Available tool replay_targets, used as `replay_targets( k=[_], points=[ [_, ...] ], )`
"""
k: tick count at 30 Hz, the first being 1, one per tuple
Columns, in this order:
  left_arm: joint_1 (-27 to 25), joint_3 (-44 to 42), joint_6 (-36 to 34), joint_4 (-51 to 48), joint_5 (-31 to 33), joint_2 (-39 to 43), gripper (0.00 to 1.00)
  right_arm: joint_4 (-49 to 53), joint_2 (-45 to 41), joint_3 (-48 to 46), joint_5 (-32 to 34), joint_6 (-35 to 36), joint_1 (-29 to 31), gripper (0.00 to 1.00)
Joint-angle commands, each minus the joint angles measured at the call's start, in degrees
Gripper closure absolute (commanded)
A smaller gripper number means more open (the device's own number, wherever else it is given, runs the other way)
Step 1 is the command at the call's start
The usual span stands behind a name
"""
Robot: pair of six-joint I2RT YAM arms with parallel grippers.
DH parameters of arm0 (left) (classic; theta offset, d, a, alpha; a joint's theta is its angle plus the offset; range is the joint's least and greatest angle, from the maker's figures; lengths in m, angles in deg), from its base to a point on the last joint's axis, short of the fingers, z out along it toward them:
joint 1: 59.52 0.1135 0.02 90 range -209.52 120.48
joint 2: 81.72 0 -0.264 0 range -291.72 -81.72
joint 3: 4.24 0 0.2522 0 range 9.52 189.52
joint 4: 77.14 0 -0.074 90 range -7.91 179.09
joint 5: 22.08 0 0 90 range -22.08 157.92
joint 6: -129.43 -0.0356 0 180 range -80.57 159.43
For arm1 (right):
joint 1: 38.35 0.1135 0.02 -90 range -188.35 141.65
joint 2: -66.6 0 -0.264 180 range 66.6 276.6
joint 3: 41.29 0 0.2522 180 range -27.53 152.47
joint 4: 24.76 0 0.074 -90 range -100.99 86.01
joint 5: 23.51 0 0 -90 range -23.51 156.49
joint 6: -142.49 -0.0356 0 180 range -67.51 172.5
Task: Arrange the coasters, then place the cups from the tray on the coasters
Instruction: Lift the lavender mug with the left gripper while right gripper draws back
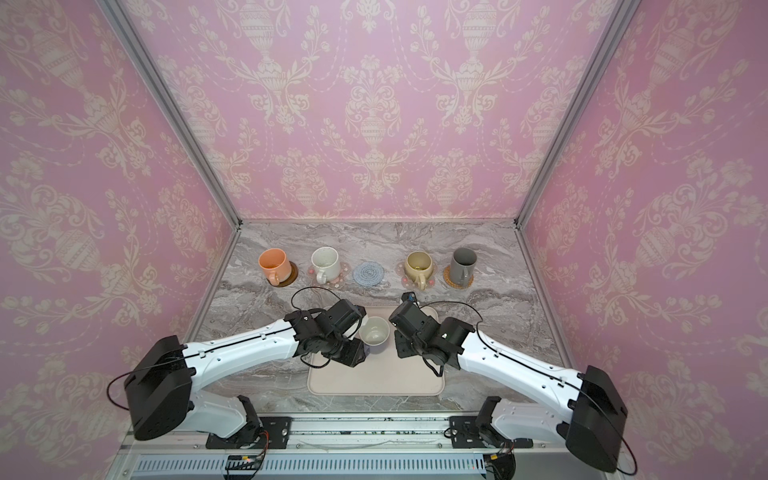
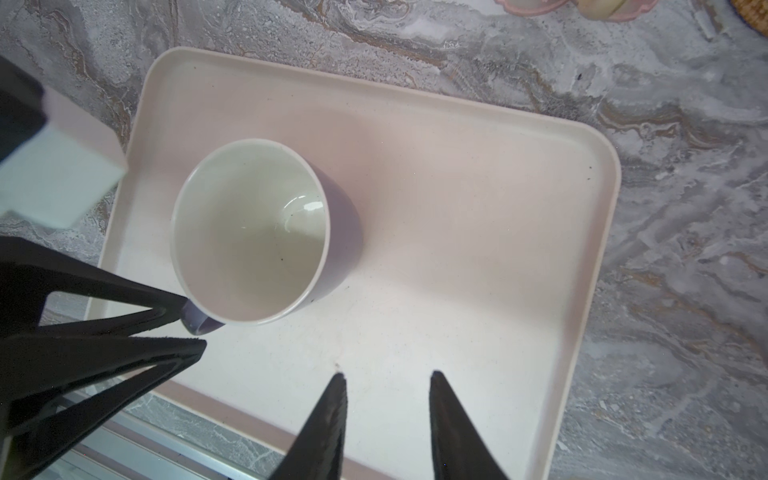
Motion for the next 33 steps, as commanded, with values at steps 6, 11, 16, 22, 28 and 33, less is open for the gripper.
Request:
replay_targets(
  k=[6,11,16,22,28,33],
  points=[
    [-1.94,3.32,-0.81,0.9,2.01,-4.03,0.63,0.93,-2.8,-2.54,1.16,-1.04,-1.41,0.64],
    [-3.02,4.38,0.35,1.92,3.05,-5.61,0.63,0.51,-3.27,-3.47,0.93,-1.53,-1.69,0.63],
    [-3.81,5.07,2.05,2.69,5.77,-6.51,0.64,0.14,-3.69,-4.36,0.81,-1.96,-1.95,0.63],
    [-4.35,4.92,3.88,4.2,8.12,-6.63,0.65,-0.38,-3.82,-5.15,0.54,-2.2,-2.08,0.63],
    [-4.7,5.03,4.97,4.7,9.5,-7.51,0.66,-0.99,-3.87,-5.72,0.26,-2.49,-2.24,0.63],
    [-4.96,5.37,5.54,4.53,10.19,-8.7,0.67,-1.26,-3.83,-6.24,0.17,-2.66,-2.4,0.62]
  ],
)
